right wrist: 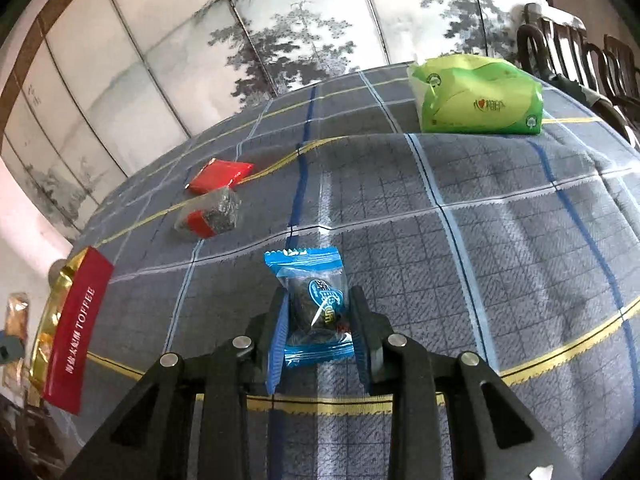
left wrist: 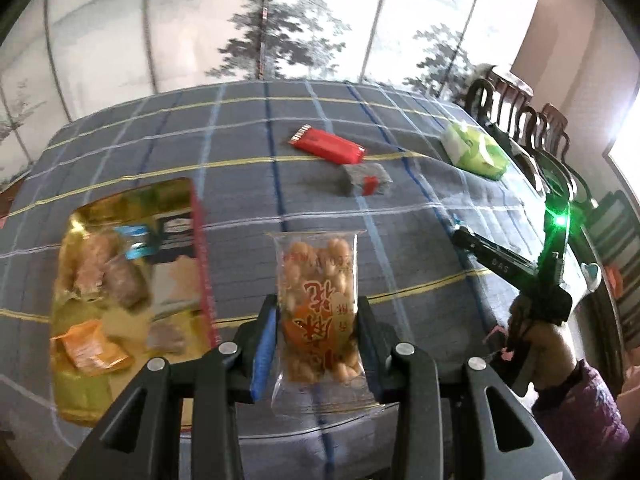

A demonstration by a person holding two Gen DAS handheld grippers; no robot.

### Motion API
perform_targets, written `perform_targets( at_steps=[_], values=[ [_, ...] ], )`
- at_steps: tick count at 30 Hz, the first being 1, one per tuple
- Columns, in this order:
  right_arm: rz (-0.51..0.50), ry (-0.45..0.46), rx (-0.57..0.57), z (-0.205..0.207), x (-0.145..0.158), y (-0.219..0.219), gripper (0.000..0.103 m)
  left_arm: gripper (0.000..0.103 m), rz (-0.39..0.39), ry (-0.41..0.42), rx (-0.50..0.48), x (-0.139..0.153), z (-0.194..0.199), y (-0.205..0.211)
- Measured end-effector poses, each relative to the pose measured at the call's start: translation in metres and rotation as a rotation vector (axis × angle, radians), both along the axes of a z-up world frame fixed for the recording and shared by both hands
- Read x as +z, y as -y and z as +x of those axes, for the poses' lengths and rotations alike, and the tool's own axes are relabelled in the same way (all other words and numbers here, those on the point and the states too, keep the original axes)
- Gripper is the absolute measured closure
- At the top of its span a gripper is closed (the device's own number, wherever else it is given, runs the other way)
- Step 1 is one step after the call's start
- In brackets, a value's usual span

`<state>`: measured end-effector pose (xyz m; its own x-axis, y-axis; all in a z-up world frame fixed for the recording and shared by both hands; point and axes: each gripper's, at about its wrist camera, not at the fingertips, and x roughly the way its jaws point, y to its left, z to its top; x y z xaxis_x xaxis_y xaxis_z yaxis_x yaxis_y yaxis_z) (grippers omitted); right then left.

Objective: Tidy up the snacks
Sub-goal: 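Carry the peanut bag into the gold tin and open the left gripper while the right holds the candy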

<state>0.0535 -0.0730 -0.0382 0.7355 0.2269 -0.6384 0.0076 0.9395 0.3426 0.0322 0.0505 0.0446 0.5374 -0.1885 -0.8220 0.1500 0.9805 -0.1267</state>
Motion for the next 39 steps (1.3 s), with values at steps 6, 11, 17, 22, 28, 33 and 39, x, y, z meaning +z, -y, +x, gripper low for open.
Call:
perform_targets(
  at_steps=[6,11,17,22,28,33,39],
  values=[
    [-0.022,0.002,-0.009,-0.002,0.002,-0.003,0.076,0.066,0.030,0.037,0.063,0.004,-0.014,-0.033],
    [-0.039,0.000,-0.011,-0.002,0.002,-0.005,0.076,0.066,0.052,0.053,0.109,0.002,-0.021,-0.053],
    [-0.067,-0.001,-0.016,-0.003,0.002,-0.009,0.076,0.066,0.092,0.078,0.146,-0.003,-0.030,-0.072],
    [-0.070,-0.001,-0.016,-0.003,0.002,-0.009,0.076,0.066,0.100,0.080,0.170,-0.009,-0.034,-0.086],
    [-0.068,-0.001,-0.018,-0.003,0.002,-0.010,0.076,0.066,0.132,0.087,0.199,-0.017,-0.039,-0.099],
    [-0.069,-0.001,-0.018,-0.003,0.002,-0.010,0.076,0.066,0.137,0.079,0.224,-0.024,-0.039,-0.109],
    [-0.069,-0.001,-0.018,-0.003,0.002,-0.010,0.076,0.065,0.153,0.074,0.235,-0.030,-0.037,-0.114]
  ],
)
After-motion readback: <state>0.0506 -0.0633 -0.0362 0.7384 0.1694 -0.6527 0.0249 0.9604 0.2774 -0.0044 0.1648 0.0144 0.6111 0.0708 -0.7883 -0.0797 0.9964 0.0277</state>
